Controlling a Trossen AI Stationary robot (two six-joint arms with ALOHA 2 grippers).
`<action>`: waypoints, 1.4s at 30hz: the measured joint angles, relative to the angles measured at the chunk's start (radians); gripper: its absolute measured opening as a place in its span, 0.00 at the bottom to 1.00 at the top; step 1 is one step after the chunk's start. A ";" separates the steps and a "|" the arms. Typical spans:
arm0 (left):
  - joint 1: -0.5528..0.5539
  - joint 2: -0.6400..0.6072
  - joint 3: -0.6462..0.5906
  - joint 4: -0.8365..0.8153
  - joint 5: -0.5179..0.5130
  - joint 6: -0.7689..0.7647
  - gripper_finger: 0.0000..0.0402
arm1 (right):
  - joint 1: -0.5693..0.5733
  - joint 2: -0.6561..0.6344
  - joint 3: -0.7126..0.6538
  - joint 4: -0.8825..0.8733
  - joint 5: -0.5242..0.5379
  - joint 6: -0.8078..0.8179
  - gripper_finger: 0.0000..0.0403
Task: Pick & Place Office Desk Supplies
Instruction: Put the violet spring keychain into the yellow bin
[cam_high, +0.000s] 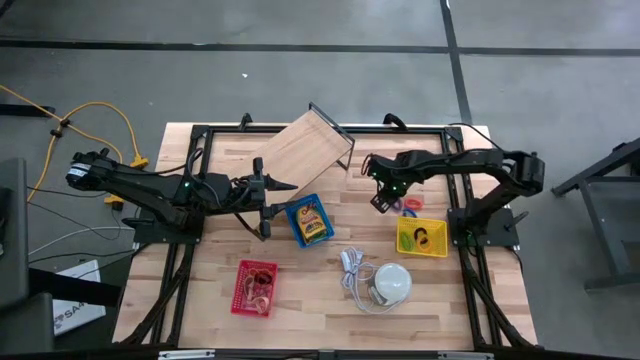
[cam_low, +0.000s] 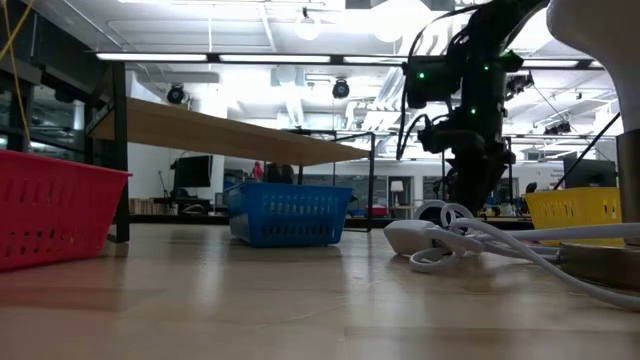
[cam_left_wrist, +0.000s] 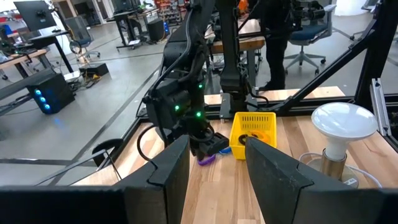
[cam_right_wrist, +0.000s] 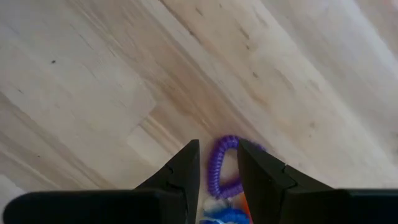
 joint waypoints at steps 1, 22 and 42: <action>0.000 0.000 0.000 0.000 0.000 0.000 0.37 | 0.000 0.000 0.000 -0.005 -0.007 0.012 0.24; 0.000 0.000 0.000 0.000 0.000 0.000 0.37 | 0.058 0.058 0.000 -0.031 0.050 0.068 0.24; 0.000 0.000 0.000 0.000 0.000 0.000 0.37 | 0.061 0.101 0.000 -0.049 0.048 0.117 0.24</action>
